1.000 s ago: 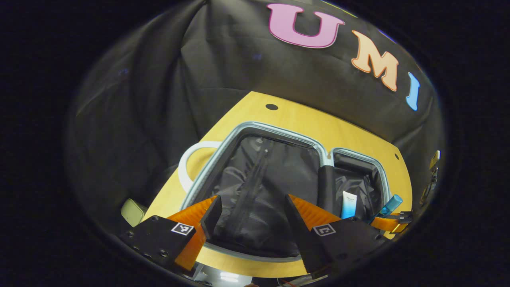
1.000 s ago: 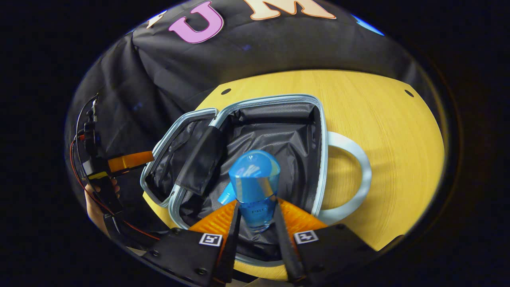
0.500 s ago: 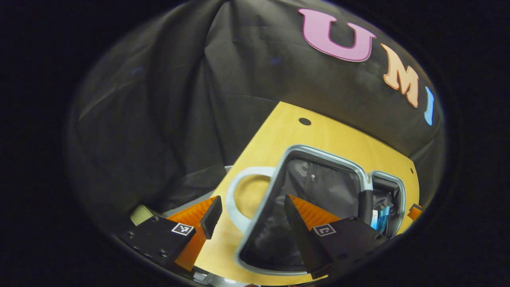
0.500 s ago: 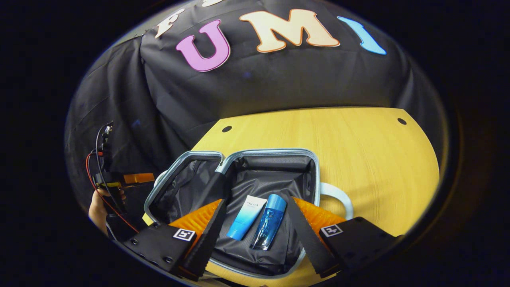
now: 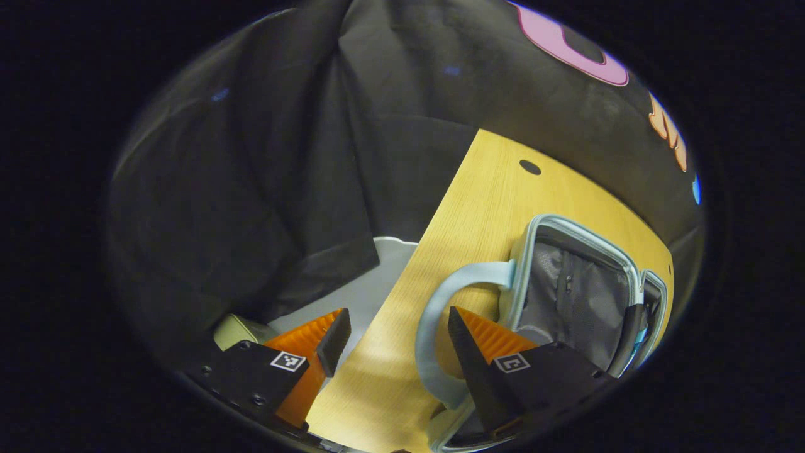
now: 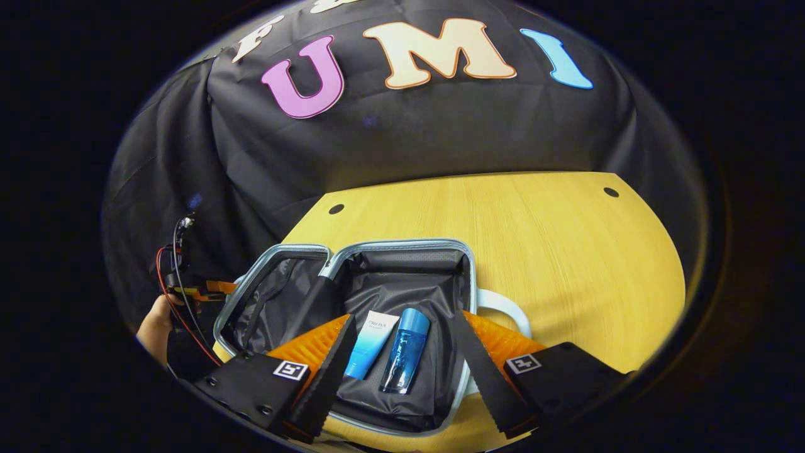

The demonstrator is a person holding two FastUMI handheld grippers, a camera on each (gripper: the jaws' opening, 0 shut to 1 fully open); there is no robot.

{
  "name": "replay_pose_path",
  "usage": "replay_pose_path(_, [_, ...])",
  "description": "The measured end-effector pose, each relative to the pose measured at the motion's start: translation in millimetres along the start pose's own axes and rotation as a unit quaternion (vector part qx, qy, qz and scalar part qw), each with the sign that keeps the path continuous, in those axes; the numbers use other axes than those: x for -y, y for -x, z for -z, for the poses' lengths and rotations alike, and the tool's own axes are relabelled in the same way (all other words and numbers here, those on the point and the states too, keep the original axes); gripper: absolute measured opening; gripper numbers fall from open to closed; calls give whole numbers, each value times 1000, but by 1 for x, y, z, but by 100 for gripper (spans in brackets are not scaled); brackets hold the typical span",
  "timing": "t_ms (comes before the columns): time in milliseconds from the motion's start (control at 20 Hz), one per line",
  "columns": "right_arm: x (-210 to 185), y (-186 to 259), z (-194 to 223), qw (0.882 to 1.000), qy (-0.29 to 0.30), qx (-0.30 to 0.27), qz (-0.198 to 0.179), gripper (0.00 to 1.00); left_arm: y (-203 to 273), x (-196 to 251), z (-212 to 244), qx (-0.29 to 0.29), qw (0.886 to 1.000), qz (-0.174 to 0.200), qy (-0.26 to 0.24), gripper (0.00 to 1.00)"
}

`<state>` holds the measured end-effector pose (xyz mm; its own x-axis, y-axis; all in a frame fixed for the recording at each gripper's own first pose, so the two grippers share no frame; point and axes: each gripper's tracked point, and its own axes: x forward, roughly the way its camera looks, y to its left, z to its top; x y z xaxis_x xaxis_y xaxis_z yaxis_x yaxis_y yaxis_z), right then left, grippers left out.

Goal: First open the suitcase, pack the skin care products into it, and then close the suitcase.

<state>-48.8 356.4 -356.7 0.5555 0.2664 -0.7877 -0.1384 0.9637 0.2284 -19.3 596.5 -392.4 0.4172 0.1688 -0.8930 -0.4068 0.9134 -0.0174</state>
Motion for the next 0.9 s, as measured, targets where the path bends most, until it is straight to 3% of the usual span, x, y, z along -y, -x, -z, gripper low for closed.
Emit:
replay_pose_path(100, [1,4,-2,1000,5,6,4,98,-2,6,5,-16,1000,23,6,87])
replay_pose_path(200, [5,6,-5,1000,6,10,6,98,-7,24,11,-22,998,46,22,51])
replay_pose_path(300, [9,10,-5,1000,8,16,7,98,-1,26,7,-15,999,43,17,14])
replay_pose_path(350, [11,13,-7,1000,10,22,7,93,3,27,3,-7,999,41,12,10])
replay_pose_path(400, [12,16,-11,999,11,31,7,98,9,31,-1,0,999,42,7,8])
replay_pose_path(500, [15,21,-11,999,15,39,2,98,25,35,-10,18,999,38,-7,0])
replay_pose_path(900, [28,29,-18,997,30,49,-41,98,119,65,-49,101,994,37,-26,1])
